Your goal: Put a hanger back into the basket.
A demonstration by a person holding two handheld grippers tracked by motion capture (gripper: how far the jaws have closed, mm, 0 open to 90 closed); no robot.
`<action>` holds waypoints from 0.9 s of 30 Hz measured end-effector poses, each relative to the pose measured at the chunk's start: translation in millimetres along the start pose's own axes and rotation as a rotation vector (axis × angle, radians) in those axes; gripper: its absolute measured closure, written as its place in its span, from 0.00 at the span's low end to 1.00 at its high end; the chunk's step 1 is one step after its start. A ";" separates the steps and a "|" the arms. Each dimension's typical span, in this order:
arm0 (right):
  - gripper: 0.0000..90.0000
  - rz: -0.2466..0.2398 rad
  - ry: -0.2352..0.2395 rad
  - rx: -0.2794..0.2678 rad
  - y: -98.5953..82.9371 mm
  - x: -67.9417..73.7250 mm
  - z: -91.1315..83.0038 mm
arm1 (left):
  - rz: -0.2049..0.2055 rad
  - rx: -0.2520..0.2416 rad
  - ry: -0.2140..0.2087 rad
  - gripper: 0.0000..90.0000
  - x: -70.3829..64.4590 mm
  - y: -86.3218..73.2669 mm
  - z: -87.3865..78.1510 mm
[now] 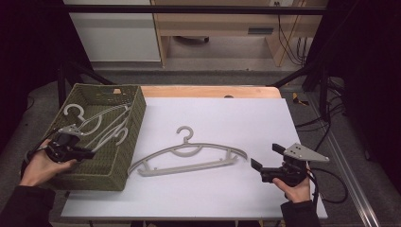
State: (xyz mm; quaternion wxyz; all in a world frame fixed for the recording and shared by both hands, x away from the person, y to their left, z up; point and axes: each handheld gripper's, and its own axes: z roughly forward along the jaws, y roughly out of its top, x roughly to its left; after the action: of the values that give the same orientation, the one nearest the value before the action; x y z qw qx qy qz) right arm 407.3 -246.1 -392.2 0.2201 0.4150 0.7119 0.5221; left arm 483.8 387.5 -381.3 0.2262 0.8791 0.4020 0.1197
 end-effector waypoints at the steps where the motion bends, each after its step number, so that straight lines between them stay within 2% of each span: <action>1: 0.02 0.000 0.000 0.000 0.0 -0.1 0.0 | 0.000 0.001 0.002 0.87 -0.2 0.9 0.7; 4: 0.02 0.002 0.001 0.000 0.1 0.0 -0.1 | 0.003 0.001 0.015 0.86 -2.9 5.9 1.5; 6: 0.02 -0.002 0.000 -0.002 0.1 -0.3 -0.2 | 0.010 0.005 0.038 0.80 -7.0 10.4 2.4; 10: 0.02 -0.002 0.001 -0.002 0.3 -0.2 -0.7 | 0.026 0.028 0.053 0.73 -11.9 19.6 5.3; 18: 0.02 -0.008 0.002 -0.004 0.7 -0.6 -1.7 | 0.040 0.099 0.115 0.79 -14.9 23.4 17.3; 23: 0.02 -0.003 0.001 -0.005 0.9 0.0 -1.3 | 0.042 0.103 0.119 0.83 -15.1 23.3 16.5; 26: 0.02 -0.009 0.001 -0.002 0.8 -0.5 -2.0 | 0.048 0.097 0.138 0.85 -16.3 24.9 13.2; 27: 0.02 -0.014 0.003 -0.002 0.7 -1.0 -2.4 | 0.046 0.078 0.155 0.86 -16.5 25.1 10.2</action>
State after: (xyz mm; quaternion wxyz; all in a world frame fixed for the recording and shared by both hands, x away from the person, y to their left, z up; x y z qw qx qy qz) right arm 406.3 -248.2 -390.7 0.2230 0.4091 0.7146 0.5218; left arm 493.5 357.5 -378.2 0.1574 0.8844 0.4022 0.1767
